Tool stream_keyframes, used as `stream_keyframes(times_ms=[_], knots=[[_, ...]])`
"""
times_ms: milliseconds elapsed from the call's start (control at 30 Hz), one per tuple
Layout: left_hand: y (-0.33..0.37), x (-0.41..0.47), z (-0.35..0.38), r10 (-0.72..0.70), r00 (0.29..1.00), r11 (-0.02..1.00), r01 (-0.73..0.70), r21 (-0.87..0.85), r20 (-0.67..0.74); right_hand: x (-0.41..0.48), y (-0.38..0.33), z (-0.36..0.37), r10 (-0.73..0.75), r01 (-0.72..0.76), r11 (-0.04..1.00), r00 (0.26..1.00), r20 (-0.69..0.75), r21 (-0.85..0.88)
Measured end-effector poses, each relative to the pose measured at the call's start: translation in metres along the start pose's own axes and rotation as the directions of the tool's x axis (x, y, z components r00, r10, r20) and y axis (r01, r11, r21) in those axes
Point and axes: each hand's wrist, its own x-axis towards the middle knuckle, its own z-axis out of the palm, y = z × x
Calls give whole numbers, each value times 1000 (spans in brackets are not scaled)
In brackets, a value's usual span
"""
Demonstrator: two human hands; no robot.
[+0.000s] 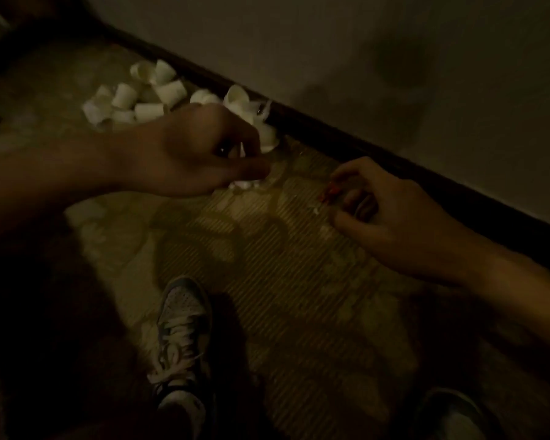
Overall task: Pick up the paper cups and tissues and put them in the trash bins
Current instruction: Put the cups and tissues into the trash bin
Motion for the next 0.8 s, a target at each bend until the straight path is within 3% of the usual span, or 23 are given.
stream_keyframes(times_ms=[133,233,500,667,800], knots=[[-94,14,51,-203,978,979,203,-2,48,51,24,51,65,-63,998,988,138,-22],[-143,27,74,-277,960,961,278,-16,35,83,32,72,158,-148,987,959,235,-58],[-219,84,94,-441,867,898,424,-120,-233,182,31,84,333,-317,943,900,280,-102],[-257,103,101,-471,774,881,439,-177,-424,240,18,104,346,-262,931,855,387,-254],[-289,100,103,-426,792,904,356,-237,-438,277,6,128,282,-147,936,856,433,-320]])
